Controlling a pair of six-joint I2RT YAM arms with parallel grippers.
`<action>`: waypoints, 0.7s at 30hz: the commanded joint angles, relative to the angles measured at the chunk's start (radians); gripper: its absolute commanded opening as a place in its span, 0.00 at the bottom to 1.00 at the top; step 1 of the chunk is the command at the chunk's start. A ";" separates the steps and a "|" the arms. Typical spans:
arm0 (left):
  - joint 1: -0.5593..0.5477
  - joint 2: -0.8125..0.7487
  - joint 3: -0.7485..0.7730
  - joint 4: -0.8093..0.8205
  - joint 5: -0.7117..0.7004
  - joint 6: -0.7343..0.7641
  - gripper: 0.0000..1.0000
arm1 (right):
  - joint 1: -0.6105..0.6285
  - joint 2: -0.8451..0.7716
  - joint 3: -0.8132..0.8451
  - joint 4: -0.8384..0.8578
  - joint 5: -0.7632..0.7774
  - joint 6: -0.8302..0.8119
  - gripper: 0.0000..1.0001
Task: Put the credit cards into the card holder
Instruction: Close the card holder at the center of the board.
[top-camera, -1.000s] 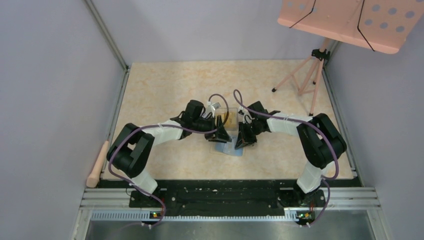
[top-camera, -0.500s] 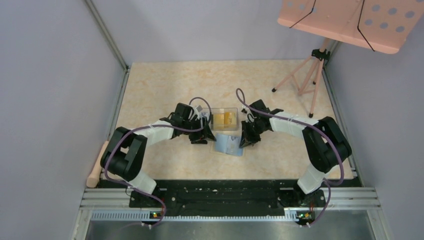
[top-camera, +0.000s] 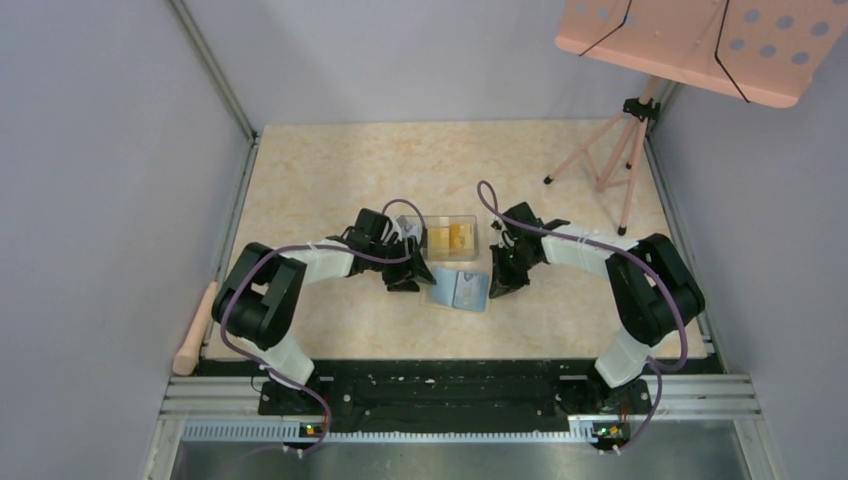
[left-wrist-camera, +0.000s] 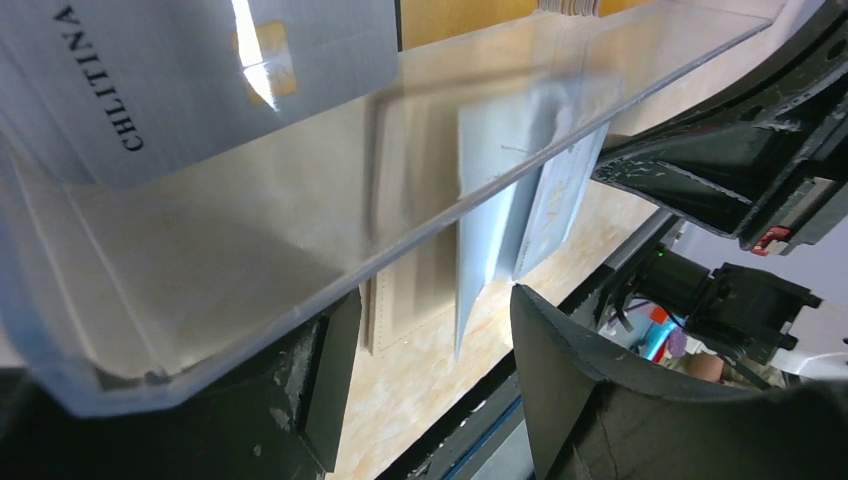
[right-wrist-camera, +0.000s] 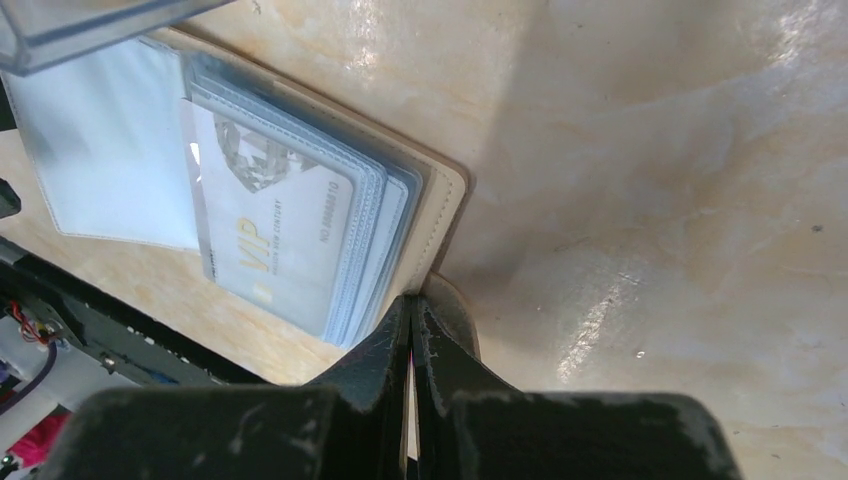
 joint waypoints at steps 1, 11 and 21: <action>-0.026 0.039 0.016 0.085 0.030 -0.010 0.62 | -0.008 0.049 -0.014 0.003 0.056 -0.020 0.00; -0.069 -0.007 0.041 0.199 0.169 -0.028 0.56 | -0.008 0.062 -0.011 0.020 0.010 -0.020 0.00; -0.115 -0.041 0.086 0.213 0.178 -0.038 0.55 | -0.008 0.060 -0.005 0.022 -0.012 -0.025 0.00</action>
